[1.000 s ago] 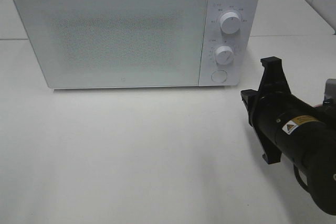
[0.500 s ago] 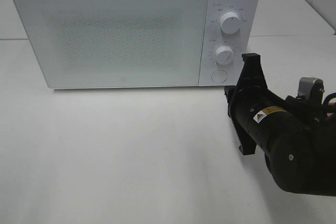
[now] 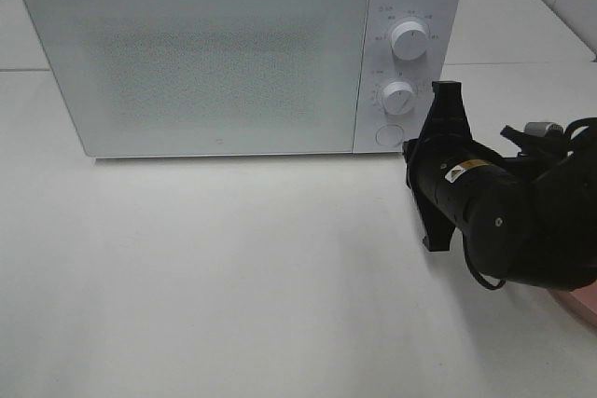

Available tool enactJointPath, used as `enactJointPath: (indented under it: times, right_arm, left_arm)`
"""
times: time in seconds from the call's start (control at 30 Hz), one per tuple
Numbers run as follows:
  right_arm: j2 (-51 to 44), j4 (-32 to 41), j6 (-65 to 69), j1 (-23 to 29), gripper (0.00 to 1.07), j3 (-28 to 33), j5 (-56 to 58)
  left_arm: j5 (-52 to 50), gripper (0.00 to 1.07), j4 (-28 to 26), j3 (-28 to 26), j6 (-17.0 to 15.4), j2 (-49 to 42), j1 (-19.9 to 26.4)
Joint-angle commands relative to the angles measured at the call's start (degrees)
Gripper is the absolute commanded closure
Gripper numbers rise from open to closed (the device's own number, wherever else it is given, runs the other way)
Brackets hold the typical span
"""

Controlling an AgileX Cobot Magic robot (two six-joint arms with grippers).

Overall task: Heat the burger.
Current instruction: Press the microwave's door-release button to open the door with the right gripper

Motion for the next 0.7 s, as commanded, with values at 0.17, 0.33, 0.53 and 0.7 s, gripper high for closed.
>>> enactJointPath:
  times: [0.17,0.33,0.53,0.7]
  right_arm:
    - [1.66,2.06,-4.81,-0.57,1.07,-1.83,0.4]
    - [3.84,0.97,-3.5,-0.57,1.07,-4.24,0.52]
    - [5.79,1.03,-3.15,-0.57,1.07,-6.59,0.52]
    - [8.59,0.63,-0.57,-1.38,1.07,-8.94,0.52]
  left_arm:
    - [-0.46,0.06,0.11,0.17,0.06,-1.15,-0.11]
    - [-0.46,0.06,0.11,0.17,0.06,-1.15,-0.11]
    - [-0.46,0.06,0.11,0.17,0.06,-1.15,-0.11]
    - [-0.46,0.06,0.11,0.17,0.06,-1.15,-0.11]
